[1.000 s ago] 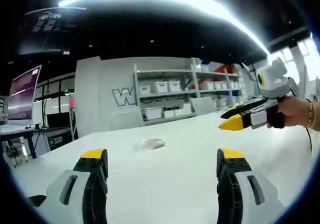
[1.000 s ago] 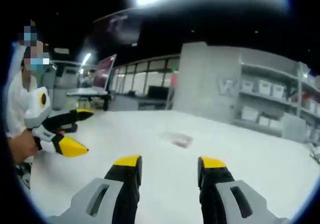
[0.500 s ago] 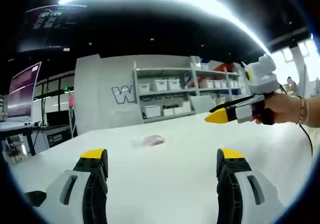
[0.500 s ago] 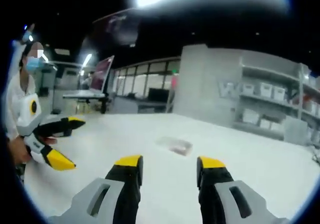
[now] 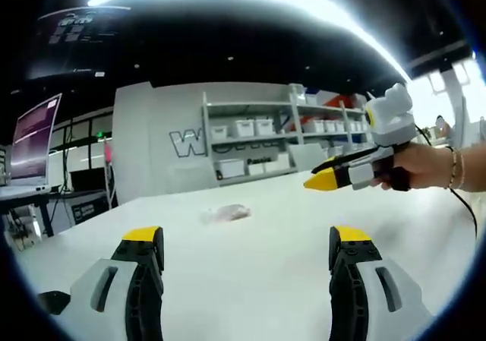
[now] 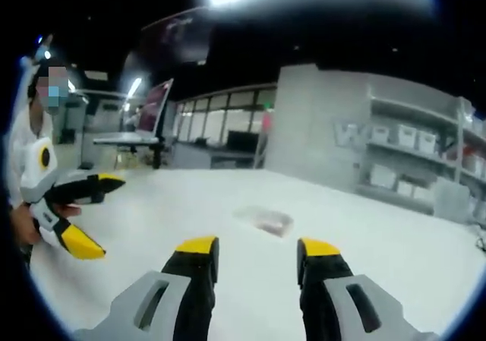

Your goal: Open the resealable bag by pulling the two sides of the seal apart until the entire bag opening is separated and visibly accessible.

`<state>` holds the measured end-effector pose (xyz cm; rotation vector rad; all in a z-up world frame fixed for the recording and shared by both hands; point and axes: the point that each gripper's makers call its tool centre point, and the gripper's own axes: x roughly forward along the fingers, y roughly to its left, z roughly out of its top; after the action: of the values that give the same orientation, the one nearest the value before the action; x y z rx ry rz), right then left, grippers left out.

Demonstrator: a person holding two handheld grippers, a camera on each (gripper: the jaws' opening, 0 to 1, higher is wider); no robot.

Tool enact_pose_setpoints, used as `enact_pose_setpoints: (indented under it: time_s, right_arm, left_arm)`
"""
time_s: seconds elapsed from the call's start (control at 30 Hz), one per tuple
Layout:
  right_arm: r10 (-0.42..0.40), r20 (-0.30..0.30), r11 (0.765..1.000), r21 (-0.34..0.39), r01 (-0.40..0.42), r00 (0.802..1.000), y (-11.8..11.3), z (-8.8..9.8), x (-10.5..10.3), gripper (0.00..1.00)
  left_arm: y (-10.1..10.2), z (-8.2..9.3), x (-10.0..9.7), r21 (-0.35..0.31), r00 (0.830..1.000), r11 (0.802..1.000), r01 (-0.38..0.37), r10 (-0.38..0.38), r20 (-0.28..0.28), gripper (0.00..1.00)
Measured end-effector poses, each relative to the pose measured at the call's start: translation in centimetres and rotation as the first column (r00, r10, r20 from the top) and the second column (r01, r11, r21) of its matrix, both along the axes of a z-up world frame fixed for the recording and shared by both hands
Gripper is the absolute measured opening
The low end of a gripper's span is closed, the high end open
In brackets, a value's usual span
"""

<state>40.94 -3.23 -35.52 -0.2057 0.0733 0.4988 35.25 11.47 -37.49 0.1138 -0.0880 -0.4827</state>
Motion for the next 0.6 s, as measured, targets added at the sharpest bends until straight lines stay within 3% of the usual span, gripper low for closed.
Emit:
enact_pose_setpoints:
  time_s: [0.6]
  right_arm:
    - [0.029, -0.013, 0.999, -0.038, -0.029, 0.999, 2.1, -0.9, 2.0, 0.36]
  left_arm:
    - [0.1, 0.1, 0.3, 0.006, 1.000, 1.000, 0.003, -0.003, -0.003, 0.88]
